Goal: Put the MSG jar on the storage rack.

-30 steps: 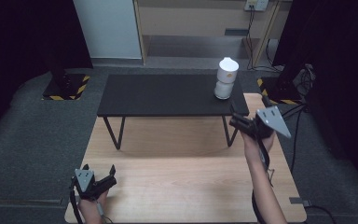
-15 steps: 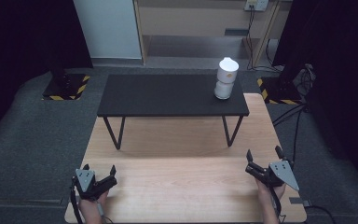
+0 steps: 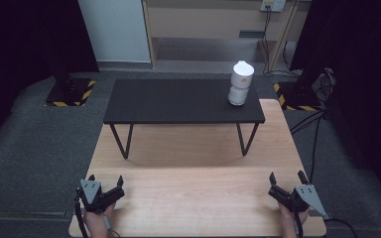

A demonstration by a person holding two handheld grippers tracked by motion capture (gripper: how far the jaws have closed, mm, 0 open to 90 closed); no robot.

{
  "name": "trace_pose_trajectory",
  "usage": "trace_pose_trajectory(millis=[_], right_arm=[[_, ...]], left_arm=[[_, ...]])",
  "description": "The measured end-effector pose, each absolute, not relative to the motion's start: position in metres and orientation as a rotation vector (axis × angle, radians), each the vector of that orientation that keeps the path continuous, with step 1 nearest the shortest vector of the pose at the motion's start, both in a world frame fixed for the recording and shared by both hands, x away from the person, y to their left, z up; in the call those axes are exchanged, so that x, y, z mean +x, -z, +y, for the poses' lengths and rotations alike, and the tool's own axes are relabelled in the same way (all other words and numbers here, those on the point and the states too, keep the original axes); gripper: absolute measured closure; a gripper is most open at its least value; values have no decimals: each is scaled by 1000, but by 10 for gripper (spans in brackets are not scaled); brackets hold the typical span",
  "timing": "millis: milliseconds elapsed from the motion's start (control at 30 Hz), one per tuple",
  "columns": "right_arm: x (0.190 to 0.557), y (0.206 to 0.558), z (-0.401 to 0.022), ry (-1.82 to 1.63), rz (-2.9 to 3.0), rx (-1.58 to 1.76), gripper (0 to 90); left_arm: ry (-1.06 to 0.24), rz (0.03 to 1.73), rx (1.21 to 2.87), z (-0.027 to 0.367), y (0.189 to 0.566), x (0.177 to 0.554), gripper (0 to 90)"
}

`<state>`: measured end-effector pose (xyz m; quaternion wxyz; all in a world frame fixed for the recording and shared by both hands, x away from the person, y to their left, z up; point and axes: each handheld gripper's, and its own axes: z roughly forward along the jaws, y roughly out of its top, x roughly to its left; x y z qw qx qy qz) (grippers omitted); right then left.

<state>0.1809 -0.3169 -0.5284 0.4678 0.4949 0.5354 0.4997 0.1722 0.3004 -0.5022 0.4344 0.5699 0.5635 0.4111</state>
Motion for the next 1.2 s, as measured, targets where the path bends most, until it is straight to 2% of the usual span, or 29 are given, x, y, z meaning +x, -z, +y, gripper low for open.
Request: trace_pose_trajectory(millis=[1200], right_arm=[[181,522,-320,-1227,1358,1286,6]], left_arm=[[-1004,1399,1403,304,503,171,0]])
